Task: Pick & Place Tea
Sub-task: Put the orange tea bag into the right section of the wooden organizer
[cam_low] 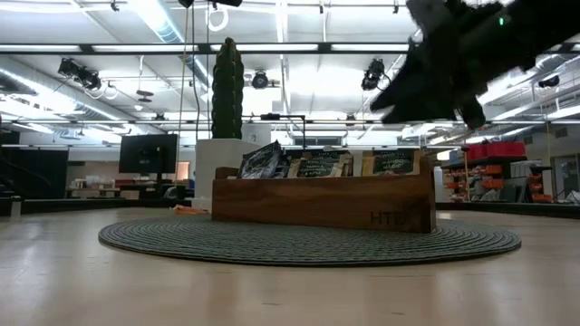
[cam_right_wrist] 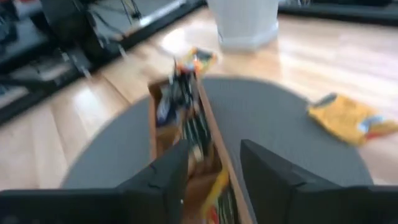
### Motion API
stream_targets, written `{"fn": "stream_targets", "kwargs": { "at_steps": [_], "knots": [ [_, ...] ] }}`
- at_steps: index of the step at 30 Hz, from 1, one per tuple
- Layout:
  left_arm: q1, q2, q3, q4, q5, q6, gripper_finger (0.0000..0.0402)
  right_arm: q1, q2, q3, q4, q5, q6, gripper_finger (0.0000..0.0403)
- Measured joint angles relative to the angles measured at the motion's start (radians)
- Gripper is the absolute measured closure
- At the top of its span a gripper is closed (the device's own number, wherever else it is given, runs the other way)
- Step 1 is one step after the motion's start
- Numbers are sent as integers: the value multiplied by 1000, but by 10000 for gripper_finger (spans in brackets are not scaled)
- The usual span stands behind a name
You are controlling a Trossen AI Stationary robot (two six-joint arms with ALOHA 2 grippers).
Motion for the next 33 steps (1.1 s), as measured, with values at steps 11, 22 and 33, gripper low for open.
{"fn": "stream_targets", "kwargs": {
  "at_steps": [11,22,33],
  "knots": [
    [0,1,0,1,0,-11,314,-236,-324,1,-179,-251,-229,216],
    [0,1,0,-1,-1,-10,314,-592,-281,142,-467,-673,-510,215],
    [39,1,0,-1,-1,-10,314,-739,-22,308,-624,-811,-741,212]
  ]
}}
